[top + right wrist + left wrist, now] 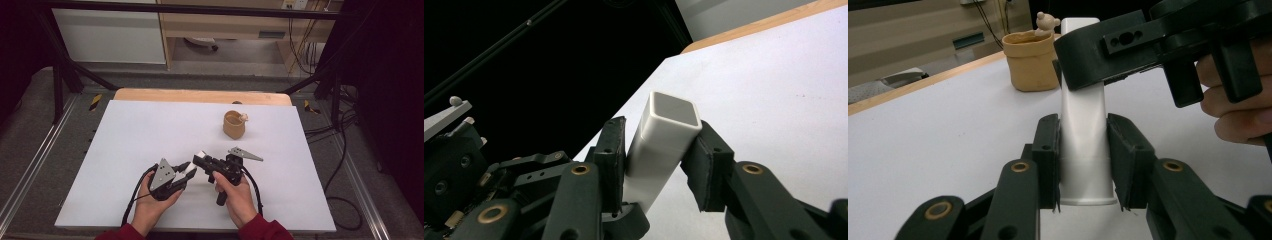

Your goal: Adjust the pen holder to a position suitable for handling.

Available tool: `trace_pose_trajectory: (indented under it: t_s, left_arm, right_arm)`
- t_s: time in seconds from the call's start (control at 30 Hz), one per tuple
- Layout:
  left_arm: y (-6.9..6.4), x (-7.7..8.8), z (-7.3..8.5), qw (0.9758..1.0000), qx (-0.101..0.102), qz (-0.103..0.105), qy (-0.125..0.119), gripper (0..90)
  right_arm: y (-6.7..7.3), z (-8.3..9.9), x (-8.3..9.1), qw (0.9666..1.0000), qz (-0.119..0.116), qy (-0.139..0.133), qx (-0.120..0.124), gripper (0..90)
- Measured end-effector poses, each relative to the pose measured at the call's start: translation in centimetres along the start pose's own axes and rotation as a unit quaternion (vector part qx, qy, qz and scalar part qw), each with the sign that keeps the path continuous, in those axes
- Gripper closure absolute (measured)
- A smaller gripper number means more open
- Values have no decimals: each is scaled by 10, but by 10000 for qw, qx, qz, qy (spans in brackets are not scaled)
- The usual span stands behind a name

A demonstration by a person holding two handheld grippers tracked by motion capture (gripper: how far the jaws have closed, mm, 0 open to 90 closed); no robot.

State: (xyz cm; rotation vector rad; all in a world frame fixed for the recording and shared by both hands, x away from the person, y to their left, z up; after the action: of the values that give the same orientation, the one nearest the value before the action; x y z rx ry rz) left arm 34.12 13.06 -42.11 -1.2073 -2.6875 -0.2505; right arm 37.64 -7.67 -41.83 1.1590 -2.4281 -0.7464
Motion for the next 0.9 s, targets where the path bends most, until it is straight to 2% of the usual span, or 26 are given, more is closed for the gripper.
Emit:
trace_pose_trajectory:
  t_s: [0.27, 0.5, 0.67, 0.83, 0.9]
  left_arm:
    - [0, -2, 3, 10000, 18, 5, 63, 674]
    - [0, -4, 5, 9999, -45, -26, 113, 674]
    - [-2, -4, 5, 9999, -69, -85, 134, 665]
    - [0, -5, 6, 9998, 62, -119, 136, 512]
    - [0, -5, 6, 9997, 115, -120, 152, 467]
  right_arm:
    - [0, 0, 0, 10000, -64, 2, 8, 675]
    - [2, 2, 0, 9999, -127, 11, -46, 706]
    - [3, 2, 0, 9999, -96, 19, 75, 710]
    - [0, -3, 5, 9997, 53, -102, 207, 711]
    - [-3, -6, 8, 9993, 179, -150, 302, 711]
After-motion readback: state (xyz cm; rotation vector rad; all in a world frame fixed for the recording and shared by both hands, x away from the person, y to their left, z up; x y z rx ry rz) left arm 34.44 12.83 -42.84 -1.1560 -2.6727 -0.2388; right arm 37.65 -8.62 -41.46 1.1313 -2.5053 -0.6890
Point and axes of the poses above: each handheld gripper's, and its own axes: x roughly backward along the jaws, z roughly out of its underside, y roughly to its left, the point moved 1 cm from there along -x, roughly forward along the jaws, and after that the axes turned 5 degrees about -y, right-handed, at the moved point
